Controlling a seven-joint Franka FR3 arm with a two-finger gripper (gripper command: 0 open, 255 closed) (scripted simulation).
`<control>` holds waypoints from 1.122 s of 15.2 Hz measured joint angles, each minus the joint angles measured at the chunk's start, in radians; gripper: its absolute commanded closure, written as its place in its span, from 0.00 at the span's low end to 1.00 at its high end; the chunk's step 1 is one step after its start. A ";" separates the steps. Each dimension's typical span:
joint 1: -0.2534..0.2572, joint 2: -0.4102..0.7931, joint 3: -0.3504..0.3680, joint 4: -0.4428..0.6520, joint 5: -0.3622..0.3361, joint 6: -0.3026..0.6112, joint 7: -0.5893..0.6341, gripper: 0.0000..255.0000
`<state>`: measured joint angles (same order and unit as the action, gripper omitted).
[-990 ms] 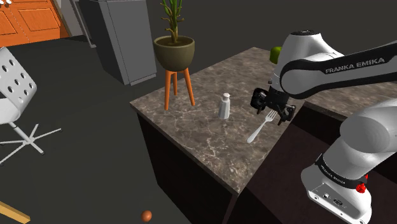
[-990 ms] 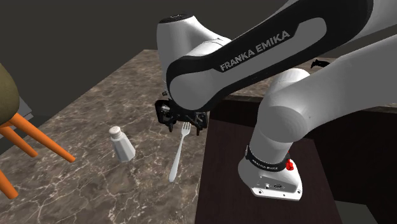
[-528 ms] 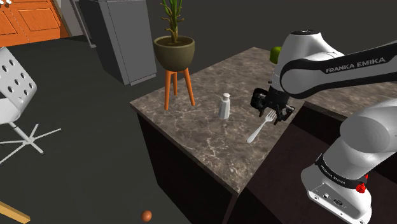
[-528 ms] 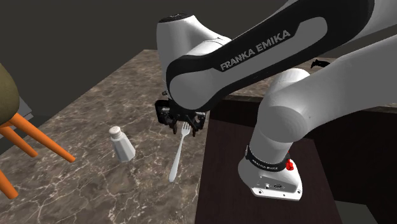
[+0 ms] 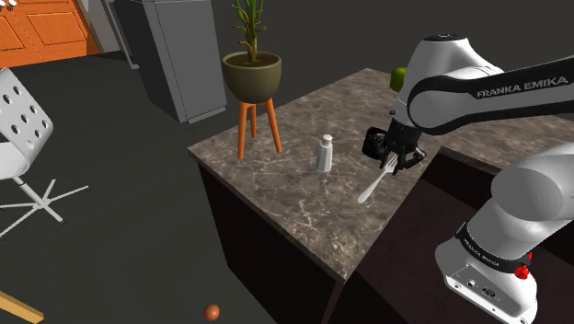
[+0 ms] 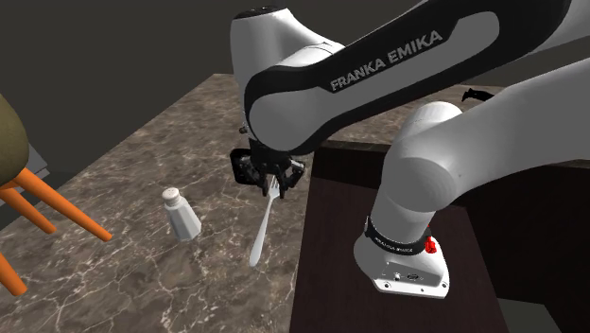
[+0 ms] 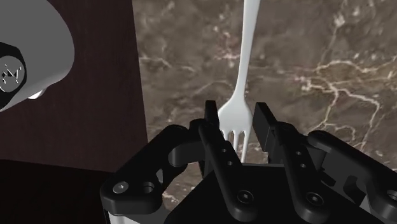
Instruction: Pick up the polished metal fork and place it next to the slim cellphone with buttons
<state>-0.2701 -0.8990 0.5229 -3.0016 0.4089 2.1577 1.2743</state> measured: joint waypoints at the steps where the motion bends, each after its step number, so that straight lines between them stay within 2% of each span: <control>1: 0.000 -0.013 -0.006 0.008 -0.005 -0.020 0.001 1.00; 13: -0.023 -0.108 -0.077 0.121 -0.074 -0.223 -0.003 1.00; 17: -0.095 -0.079 -0.152 0.124 -0.139 -0.199 -0.090 1.00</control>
<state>-0.3651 -0.9778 0.3711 -2.8776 0.2695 1.9582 1.1844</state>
